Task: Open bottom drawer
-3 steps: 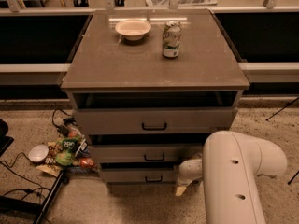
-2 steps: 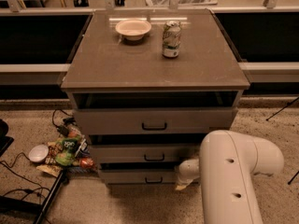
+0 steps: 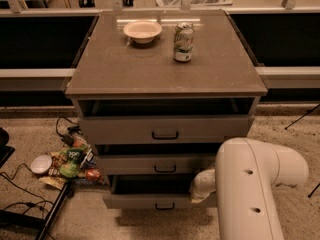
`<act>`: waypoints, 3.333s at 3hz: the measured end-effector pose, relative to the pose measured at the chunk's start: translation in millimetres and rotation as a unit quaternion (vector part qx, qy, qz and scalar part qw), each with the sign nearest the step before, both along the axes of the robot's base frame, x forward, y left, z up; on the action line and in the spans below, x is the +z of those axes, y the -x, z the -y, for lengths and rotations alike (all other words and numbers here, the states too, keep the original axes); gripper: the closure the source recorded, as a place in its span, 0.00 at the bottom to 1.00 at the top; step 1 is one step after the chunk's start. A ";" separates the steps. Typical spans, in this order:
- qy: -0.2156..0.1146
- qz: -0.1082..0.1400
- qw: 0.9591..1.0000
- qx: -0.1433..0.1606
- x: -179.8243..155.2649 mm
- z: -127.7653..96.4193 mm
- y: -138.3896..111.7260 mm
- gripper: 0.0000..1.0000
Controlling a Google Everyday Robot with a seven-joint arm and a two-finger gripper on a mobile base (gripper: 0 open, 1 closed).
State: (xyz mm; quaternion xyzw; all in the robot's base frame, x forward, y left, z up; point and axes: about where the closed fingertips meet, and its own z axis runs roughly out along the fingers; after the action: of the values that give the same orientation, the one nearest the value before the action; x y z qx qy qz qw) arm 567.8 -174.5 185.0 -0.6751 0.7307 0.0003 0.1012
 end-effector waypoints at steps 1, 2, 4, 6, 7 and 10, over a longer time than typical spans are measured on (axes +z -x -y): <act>0.000 0.000 1.000 0.000 4.6 0.0 0.1 0.00; 0.000 0.000 1.000 0.000 4.5 0.0 0.1 0.00; 0.048 -0.109 0.992 -0.039 -14.1 34.4 89.1 0.42; 0.061 -0.128 0.989 -0.047 -8.3 43.5 109.7 0.88; 0.061 -0.129 0.989 -0.047 -9.5 43.3 111.3 0.87; 0.061 -0.135 0.988 -0.047 -14.0 43.4 118.0 0.00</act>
Offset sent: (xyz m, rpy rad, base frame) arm 0.0000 0.0000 0.0045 0.0000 0.0000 0.0000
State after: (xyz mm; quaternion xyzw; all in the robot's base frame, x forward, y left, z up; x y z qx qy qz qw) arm 449.9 -217.9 171.0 -0.6391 0.7670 0.0423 -0.0399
